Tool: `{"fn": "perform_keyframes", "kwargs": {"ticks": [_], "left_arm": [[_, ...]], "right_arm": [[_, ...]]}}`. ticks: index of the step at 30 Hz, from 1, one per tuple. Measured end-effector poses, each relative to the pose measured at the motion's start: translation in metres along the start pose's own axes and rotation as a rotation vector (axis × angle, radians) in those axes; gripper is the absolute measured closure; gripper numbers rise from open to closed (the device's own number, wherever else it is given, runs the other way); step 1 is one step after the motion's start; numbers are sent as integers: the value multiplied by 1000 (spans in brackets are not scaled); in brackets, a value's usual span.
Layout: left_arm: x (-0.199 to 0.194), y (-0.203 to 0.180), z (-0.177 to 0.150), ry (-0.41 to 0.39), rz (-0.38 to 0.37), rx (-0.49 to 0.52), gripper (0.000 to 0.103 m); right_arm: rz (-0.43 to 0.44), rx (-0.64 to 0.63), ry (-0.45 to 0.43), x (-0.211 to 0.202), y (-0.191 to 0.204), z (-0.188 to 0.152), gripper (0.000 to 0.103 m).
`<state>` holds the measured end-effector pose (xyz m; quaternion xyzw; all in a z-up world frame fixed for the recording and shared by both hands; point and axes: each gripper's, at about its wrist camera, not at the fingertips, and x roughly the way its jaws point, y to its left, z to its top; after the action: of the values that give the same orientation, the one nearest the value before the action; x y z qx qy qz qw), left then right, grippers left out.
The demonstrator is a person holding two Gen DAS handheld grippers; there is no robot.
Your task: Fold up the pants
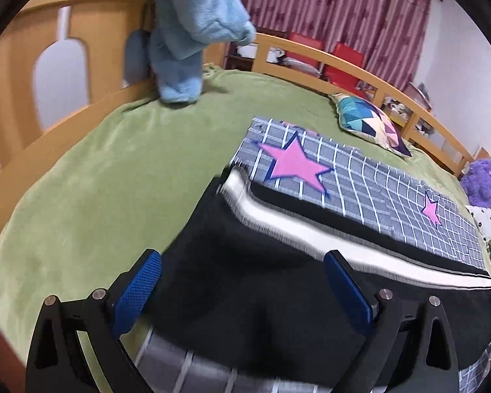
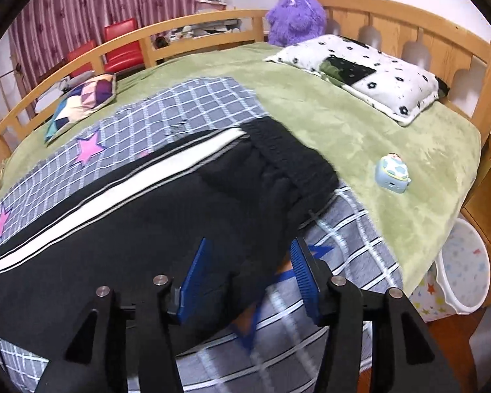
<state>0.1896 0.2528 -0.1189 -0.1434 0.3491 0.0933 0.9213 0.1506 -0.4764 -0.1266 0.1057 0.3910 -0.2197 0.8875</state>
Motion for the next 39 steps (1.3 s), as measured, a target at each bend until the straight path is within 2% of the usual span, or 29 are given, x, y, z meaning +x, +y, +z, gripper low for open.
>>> {"fn": "perform_keyframes", "kwargs": {"ticks": [3,5,7,9,10,11,12,13,14,15,17,18,21,23,25,27,29,32,35,37,39], "left_arm": [[32,-9,23,7,52,60,7],[58,-14,37,20,90,107,23],[80,-16,46,52,111,132,28],[103,-15,50,98,113,133,39],[111,-14,50,120,101,126,57],[120,-14,50,143,74,120,92],[129,-13,53,163,48,129,92],[129,-11,56,138,46,124,92],[125,-6,61,87,29,95,92],[117,1,66,39,-22,46,92],[121,5,68,57,-33,29,91],[132,2,64,91,6,46,90],[152,-8,49,177,149,171,66],[137,1,51,148,184,147,40],[105,14,54,94,151,79,26],[80,20,52,85,110,82,25],[54,26,42,86,115,92,25],[26,43,14,123,86,56,25],[20,58,-11,167,50,21,25],[23,64,-27,177,52,6,26],[36,68,-35,201,51,-20,63]], "right_arm": [[6,-28,-5,-10,27,-9,51],[15,-46,3,-13,46,-15,51],[36,-61,18,-13,63,-19,51],[64,-102,31,-9,85,-23,51],[64,-128,37,-4,97,-25,51],[63,-161,45,1,111,-28,51],[68,-184,52,5,120,-30,51],[71,-209,64,11,131,-33,51],[72,-223,74,14,138,-35,51],[75,-238,84,18,146,-37,51],[86,-256,94,21,157,-42,51],[89,-265,93,21,162,-44,51],[116,-272,102,21,172,-51,51],[136,-274,116,22,180,-56,51],[151,-282,123,21,188,-62,51],[181,-289,132,20,194,-71,48],[186,-296,150,24,200,-80,46],[124,-309,137,26,207,-94,45],[92,-316,101,15,210,-101,43],[98,-307,85,6,210,-102,43],[113,-310,74,-6,209,-105,42]]}}
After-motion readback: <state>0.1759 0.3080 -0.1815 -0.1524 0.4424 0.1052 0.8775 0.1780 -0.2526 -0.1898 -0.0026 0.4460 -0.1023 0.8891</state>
